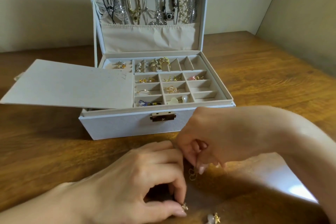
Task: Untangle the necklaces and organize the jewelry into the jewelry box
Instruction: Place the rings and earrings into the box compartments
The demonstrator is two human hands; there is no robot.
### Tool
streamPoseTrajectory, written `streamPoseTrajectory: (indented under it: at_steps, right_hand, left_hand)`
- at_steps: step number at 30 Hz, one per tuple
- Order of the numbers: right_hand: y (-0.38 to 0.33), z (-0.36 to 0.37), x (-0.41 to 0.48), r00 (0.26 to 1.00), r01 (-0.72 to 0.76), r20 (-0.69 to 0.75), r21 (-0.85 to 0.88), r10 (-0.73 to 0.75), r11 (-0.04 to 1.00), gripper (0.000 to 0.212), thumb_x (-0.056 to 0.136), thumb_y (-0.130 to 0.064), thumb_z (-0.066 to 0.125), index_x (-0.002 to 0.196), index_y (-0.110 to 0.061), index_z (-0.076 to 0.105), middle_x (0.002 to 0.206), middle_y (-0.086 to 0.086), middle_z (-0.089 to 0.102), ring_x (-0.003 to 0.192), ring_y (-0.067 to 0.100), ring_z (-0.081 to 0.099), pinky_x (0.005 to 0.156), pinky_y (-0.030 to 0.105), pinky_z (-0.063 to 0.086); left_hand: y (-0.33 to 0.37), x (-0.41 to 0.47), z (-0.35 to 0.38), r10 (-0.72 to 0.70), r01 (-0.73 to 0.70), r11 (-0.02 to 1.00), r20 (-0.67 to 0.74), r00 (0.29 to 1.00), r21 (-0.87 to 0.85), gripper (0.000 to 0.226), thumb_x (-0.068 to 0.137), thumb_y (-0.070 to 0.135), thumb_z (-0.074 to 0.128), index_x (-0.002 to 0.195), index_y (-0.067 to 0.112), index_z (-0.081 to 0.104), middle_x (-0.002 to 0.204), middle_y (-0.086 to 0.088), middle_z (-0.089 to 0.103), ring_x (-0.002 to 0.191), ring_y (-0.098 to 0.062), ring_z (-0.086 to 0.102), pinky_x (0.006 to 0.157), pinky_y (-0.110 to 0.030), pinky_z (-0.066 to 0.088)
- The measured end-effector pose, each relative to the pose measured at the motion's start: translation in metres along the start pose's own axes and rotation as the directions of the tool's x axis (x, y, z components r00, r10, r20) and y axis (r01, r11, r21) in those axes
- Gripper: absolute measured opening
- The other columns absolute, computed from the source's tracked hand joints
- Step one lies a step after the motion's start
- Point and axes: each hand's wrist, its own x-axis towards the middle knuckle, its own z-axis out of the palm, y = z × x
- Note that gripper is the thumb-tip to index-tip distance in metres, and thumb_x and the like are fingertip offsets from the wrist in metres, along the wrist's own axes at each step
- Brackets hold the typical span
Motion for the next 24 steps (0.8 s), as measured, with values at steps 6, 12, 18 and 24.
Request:
streamPoseTrajectory:
  at_steps: [6,12,18,24]
  right_hand:
    - [0.012,-0.019,-0.019,0.985,0.079,-0.168,0.294,-0.029,0.953,0.014,0.077,0.0,0.073,0.074,-0.009,0.062,0.067,0.004,0.067,0.056,0.016,0.065,0.05,0.023,0.052]
    - [0.035,-0.035,-0.03,0.85,0.281,-0.526,0.41,-0.026,0.868,0.017,0.068,-0.007,0.072,0.071,-0.02,0.061,0.065,0.008,0.064,0.051,0.01,0.058,0.045,0.016,0.042]
    - [0.054,-0.04,-0.024,0.667,0.32,-0.738,0.409,0.104,0.855,0.019,0.064,-0.01,0.073,0.072,-0.015,0.057,0.06,0.001,0.061,0.049,0.009,0.054,0.044,0.019,0.041]
    - [0.065,-0.043,-0.023,0.549,0.27,-0.804,0.431,0.23,0.861,0.021,0.06,-0.017,0.073,0.074,-0.012,0.058,0.068,0.018,0.065,0.048,0.013,0.056,0.044,0.021,0.042]
  left_hand:
    - [-0.007,0.005,-0.031,-0.136,0.127,0.988,-0.106,0.985,-0.086,0.011,0.078,0.039,0.07,0.077,0.03,0.064,0.081,0.013,0.059,0.077,-0.009,0.06,0.066,-0.017,0.047]
    - [-0.007,0.045,-0.065,-0.133,0.125,0.991,-0.243,0.961,-0.051,0.013,0.07,0.041,0.068,0.073,0.029,0.063,0.076,0.01,0.06,0.067,-0.007,0.054,0.06,-0.014,0.044]
    - [-0.017,0.1,-0.079,-0.251,0.244,0.968,-0.283,0.926,-0.06,0.014,0.066,0.036,0.072,0.071,0.026,0.063,0.065,0.013,0.059,0.057,0.001,0.047,0.053,-0.009,0.039]
    - [-0.034,0.132,-0.074,-0.271,0.274,0.961,-0.377,0.886,-0.048,0.011,0.075,0.018,0.075,0.072,0.02,0.065,0.064,0.013,0.055,0.051,0.005,0.044,0.053,-0.007,0.034]
